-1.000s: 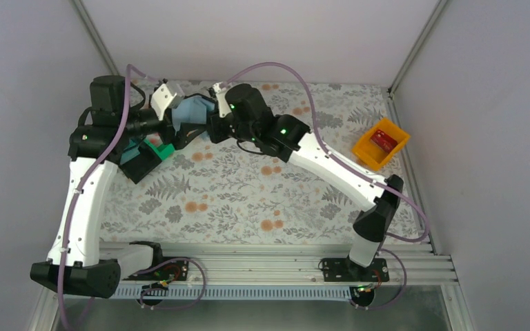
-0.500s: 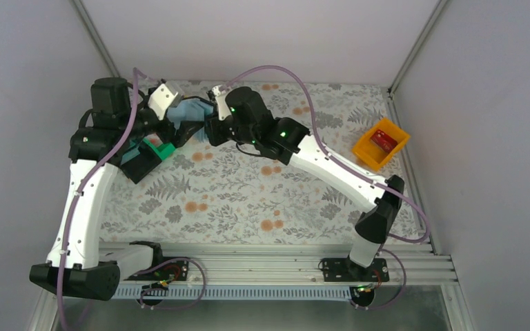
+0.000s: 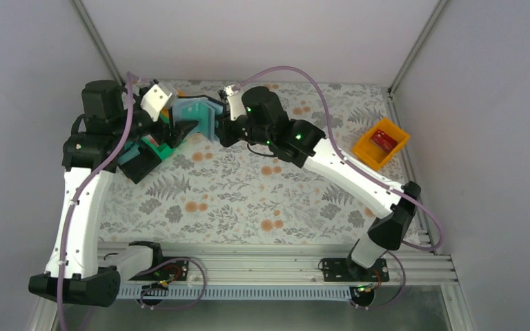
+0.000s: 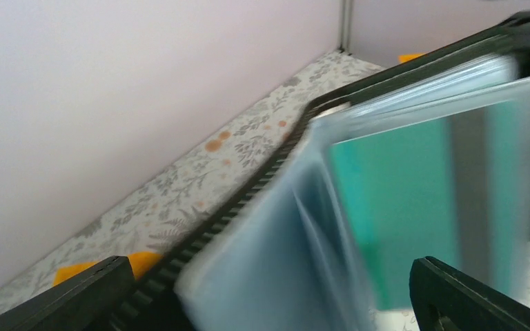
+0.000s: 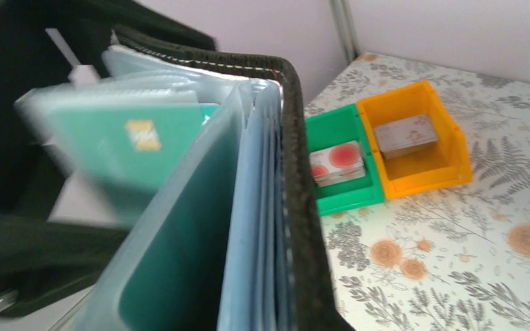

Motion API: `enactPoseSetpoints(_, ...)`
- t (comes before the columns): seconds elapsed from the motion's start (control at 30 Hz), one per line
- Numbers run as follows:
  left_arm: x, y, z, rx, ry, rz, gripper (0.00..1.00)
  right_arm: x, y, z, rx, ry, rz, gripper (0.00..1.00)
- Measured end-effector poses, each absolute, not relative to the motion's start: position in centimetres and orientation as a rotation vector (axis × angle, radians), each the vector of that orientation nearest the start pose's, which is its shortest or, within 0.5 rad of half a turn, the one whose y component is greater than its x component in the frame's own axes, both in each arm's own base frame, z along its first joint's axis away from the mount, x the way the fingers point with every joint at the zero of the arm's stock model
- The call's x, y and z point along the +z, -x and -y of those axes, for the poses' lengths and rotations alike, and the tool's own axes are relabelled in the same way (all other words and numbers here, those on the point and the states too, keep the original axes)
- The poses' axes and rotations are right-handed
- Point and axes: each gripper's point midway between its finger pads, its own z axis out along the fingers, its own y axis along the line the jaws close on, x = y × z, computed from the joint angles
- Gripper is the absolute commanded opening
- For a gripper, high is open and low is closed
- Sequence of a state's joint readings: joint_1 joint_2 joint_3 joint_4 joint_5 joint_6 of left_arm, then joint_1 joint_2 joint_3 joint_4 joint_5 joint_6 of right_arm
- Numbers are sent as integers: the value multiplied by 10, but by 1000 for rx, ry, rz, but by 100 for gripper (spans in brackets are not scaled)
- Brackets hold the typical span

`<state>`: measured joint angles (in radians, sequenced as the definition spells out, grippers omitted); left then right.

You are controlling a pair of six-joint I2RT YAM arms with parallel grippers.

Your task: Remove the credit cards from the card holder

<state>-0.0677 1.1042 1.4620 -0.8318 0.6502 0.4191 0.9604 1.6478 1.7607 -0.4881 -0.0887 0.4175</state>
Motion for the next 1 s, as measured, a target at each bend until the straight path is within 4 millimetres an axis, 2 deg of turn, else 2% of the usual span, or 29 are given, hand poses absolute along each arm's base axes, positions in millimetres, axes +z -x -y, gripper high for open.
enactPoseSetpoints(0.17, 388, -297, 115, -389, -822, -1813, 95, 391, -261, -421, 1045, 685, -1921, 4)
enactPoseSetpoints(0.33, 393, -285, 119, -415, -855, -1795, 85, 396, -248, -410, 1088, 757, -1860, 4)
enactPoseSetpoints(0.43, 400, -273, 124, -451, -897, -1765, 78, 399, -239, -406, 1113, 827, -1812, 4)
enactPoseSetpoints(0.67, 417, -235, 144, -623, -1029, -1658, 68, 415, -206, -391, 1164, 1005, -1658, 4)
enactPoseSetpoints(0.8, 425, -212, 153, -709, -1111, -1581, 66, 422, -193, -385, 1180, 1071, -1587, 4)
enactPoseSetpoints(0.93, 424, -192, 159, -778, -1176, -1530, 66, 428, -185, -381, 1189, 1116, -1536, 4)
enactPoseSetpoints(0.97, 425, -187, 160, -791, -1190, -1516, 64, 429, -184, -380, 1190, 1126, -1526, 4)
enactPoseSetpoints(1.0, 426, -183, 161, -802, -1203, -1502, 57, 429, -183, -380, 1190, 1136, -1517, 4)
